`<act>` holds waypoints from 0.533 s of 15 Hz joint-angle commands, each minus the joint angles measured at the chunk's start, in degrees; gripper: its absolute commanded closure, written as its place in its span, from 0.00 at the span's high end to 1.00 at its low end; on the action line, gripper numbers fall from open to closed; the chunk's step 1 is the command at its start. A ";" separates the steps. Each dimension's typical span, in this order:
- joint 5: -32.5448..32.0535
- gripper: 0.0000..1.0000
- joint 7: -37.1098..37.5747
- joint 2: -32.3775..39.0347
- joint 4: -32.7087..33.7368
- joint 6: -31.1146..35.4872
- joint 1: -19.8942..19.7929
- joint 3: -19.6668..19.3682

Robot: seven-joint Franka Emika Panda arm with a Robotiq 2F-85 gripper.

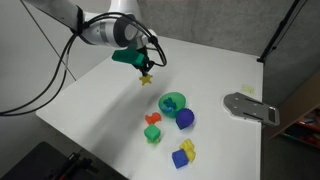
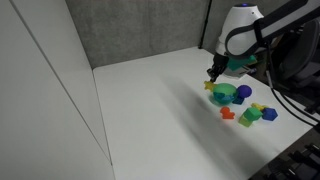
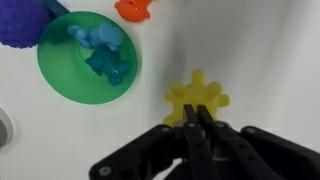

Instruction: Put the green block on top of the yellow block, move the green bowl to the right, pick up the yellow toy on the left and put it in the green bowl

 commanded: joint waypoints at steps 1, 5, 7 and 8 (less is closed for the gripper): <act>-2.66 0.03 1.53 -3.19 -3.08 1.33 -0.76 -2.56; -5.60 0.03 4.53 -0.39 -0.15 2.23 -1.03 -6.33; -6.18 0.03 5.83 0.81 0.66 2.22 -1.43 -7.42; -6.17 0.03 6.23 1.26 0.85 2.18 -1.65 -7.80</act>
